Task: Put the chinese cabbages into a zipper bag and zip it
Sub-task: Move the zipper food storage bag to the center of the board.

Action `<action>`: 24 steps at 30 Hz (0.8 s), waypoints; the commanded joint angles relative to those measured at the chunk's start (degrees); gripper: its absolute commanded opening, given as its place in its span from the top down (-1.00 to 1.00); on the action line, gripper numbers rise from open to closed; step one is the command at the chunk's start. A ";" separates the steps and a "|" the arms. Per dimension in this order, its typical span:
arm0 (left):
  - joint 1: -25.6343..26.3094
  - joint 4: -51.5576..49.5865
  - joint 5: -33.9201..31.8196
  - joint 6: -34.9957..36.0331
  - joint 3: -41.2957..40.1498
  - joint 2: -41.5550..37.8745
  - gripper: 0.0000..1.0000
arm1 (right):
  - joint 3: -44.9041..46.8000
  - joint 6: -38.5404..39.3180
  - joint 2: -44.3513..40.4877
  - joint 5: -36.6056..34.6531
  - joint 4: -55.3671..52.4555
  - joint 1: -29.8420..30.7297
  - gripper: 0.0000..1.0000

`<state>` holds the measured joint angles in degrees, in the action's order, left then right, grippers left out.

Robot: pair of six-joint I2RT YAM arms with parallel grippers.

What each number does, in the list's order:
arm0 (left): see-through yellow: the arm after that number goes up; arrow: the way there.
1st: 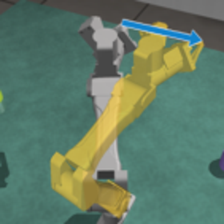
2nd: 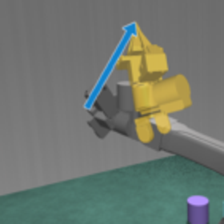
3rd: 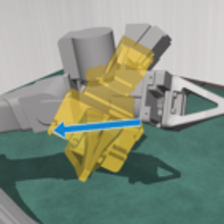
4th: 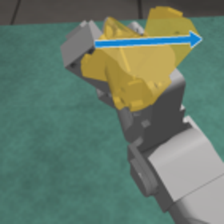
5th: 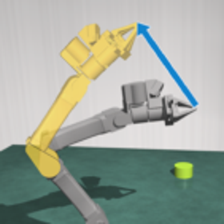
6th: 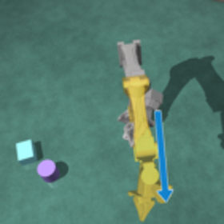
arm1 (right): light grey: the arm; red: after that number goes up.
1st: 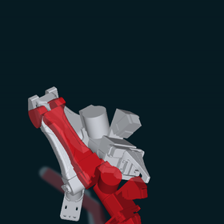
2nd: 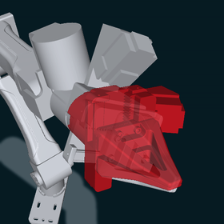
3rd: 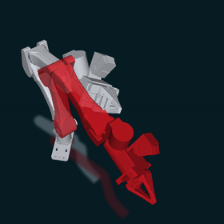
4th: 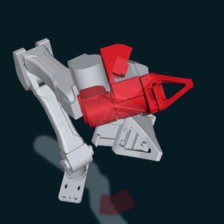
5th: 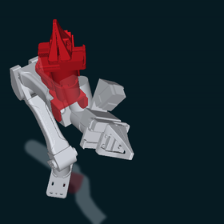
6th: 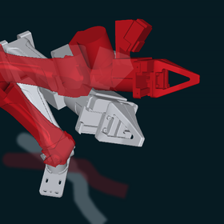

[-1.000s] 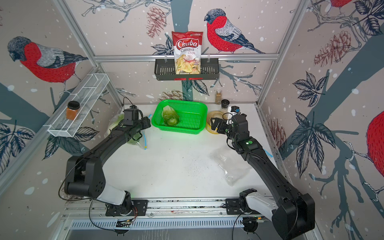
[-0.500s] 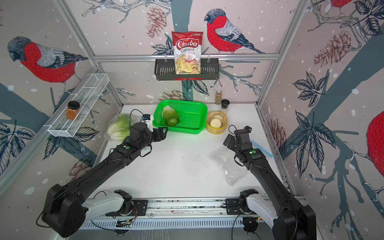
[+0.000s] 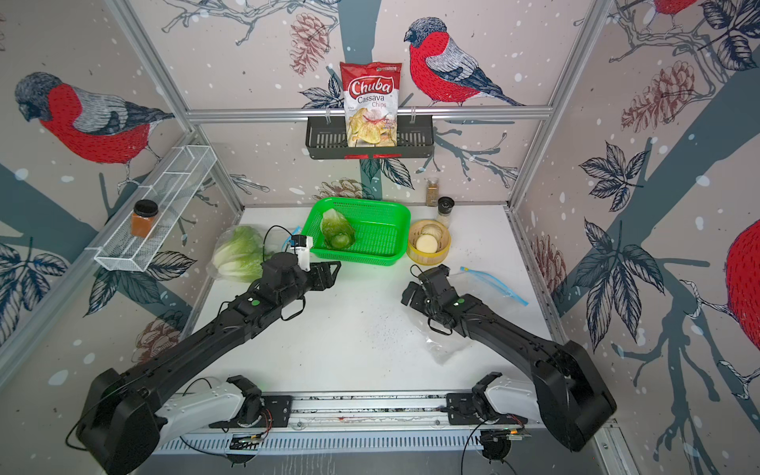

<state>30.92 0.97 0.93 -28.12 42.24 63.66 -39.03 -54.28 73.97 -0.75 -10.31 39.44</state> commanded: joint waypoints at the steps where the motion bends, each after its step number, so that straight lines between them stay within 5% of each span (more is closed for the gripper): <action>1: 0.02 0.89 -2.01 1.63 -0.27 -1.52 -0.46 | -5.12 -5.60 5.93 2.70 12.82 5.80 -1.00; 7: 0.01 -1.31 -4.18 2.54 -0.73 -5.65 -0.46 | -12.75 -5.15 10.35 0.92 13.35 11.58 -1.00; 13: 0.17 -0.90 -1.48 1.54 -1.18 -6.82 -0.46 | -10.15 -1.21 -0.23 -7.77 -0.92 7.81 -0.99; 18: 3.72 3.38 0.42 -0.83 -2.07 -4.79 -0.44 | -3.56 4.53 -13.35 -11.50 -11.09 -7.78 -0.99; 24: 8.75 6.12 -0.87 -2.02 -1.12 -0.47 -0.44 | 7.71 10.62 -23.08 1.28 -8.27 -33.07 -1.00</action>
<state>38.44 2.66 0.19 -28.73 40.47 62.19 -34.46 -48.10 52.64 -6.42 -17.50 13.43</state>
